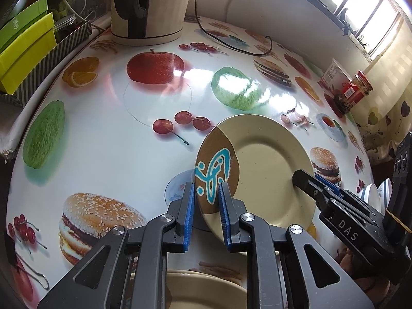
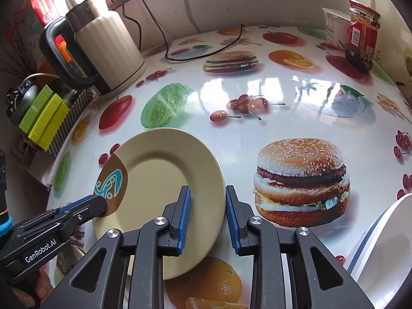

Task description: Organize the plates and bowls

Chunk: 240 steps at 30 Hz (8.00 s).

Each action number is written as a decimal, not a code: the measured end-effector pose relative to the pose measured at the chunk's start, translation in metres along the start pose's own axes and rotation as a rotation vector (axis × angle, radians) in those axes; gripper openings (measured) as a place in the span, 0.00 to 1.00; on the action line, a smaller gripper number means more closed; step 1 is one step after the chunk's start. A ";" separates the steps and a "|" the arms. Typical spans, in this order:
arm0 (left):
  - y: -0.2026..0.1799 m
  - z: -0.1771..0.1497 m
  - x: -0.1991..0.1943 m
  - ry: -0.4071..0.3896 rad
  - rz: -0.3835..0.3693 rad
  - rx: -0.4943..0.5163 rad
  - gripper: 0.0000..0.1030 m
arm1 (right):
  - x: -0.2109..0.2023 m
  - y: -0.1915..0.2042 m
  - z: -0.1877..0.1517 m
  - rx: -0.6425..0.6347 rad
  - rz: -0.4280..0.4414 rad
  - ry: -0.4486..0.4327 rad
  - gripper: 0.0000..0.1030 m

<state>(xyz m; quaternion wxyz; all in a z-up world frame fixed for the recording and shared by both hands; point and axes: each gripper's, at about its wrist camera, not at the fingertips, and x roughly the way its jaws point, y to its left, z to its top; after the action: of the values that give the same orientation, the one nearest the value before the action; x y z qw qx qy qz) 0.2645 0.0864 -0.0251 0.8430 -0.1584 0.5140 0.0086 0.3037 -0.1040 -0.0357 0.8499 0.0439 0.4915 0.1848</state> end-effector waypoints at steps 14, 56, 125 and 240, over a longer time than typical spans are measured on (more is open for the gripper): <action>-0.002 -0.002 -0.011 -0.013 0.005 0.002 0.19 | -0.011 0.002 -0.001 0.000 0.009 -0.008 0.25; 0.030 -0.087 -0.094 -0.104 0.026 -0.048 0.19 | -0.076 0.055 -0.076 -0.093 0.077 -0.039 0.23; 0.062 -0.150 -0.128 -0.162 0.108 -0.111 0.25 | -0.089 0.087 -0.130 -0.171 0.036 -0.046 0.40; -0.211 -0.064 -0.004 -0.036 -0.120 0.369 0.13 | -0.143 -0.142 -0.068 0.122 -0.195 -0.164 0.10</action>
<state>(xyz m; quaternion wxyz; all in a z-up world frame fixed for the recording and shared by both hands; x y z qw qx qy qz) 0.2446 -0.1310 0.0060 0.8659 -0.0313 0.4812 -0.1334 0.2197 -0.2946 0.0100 0.8969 0.0623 0.4328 0.0669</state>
